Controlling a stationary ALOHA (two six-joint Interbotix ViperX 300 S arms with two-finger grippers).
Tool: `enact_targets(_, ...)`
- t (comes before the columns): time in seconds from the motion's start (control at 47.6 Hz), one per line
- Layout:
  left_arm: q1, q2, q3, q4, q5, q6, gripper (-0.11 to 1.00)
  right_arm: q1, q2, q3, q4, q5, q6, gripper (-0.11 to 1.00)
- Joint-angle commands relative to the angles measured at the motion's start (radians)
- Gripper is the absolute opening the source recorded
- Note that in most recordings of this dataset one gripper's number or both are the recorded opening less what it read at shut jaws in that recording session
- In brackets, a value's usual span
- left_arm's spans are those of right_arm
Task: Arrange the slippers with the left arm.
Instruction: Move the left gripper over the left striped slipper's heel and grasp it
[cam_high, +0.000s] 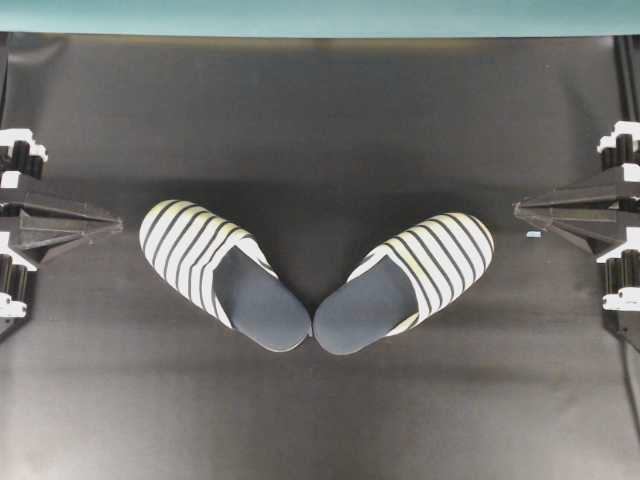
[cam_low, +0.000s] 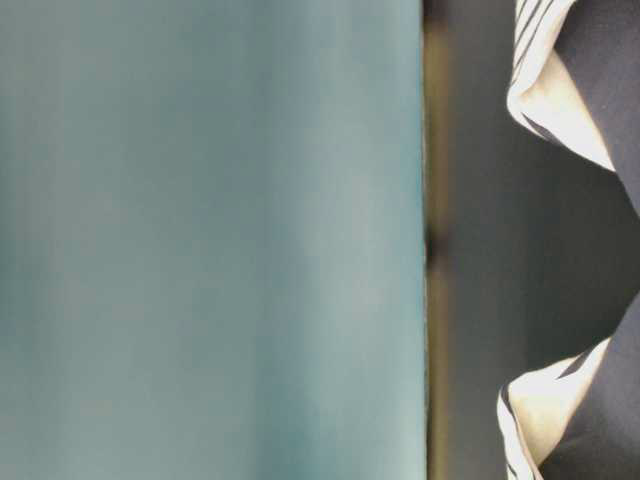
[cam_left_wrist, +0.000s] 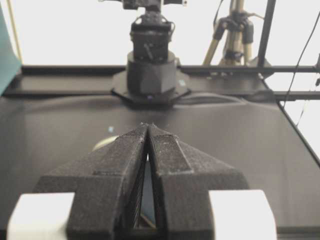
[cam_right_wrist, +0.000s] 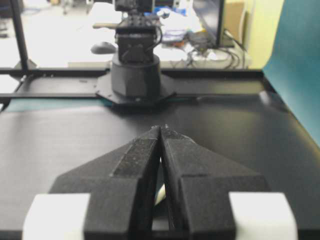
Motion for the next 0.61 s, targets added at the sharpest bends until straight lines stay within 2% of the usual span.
enact_targets(0.0, 0.002, 0.032, -0.025, 0.038, 0.038, -0.052, 0.05, -0.005, 0.008, -0.011, 0.002, -0.003, -0.005, 0.04)
enact_targets(0.063, 0.005, 0.055, -0.043, 0.04, 0.089, -0.094, 0.02, -0.015, 0.005, -0.005, 0.002, 0.015, -0.008, 0.07)
enact_targets(0.147, 0.011, 0.094, -0.071, 0.04, 0.167, -0.152, 0.0, -0.029, 0.005, -0.005, 0.003, 0.075, -0.008, -0.01)
enact_targets(0.315, 0.04, 0.181, -0.121, 0.04, 0.308, -0.249, 0.0, -0.032, 0.0, -0.003, 0.002, 0.156, -0.002, -0.01)
enact_targets(0.588, 0.084, 0.371, -0.23, 0.04, 0.502, -0.376, 0.0, -0.032, -0.031, 0.011, 0.002, 0.196, 0.003, -0.01)
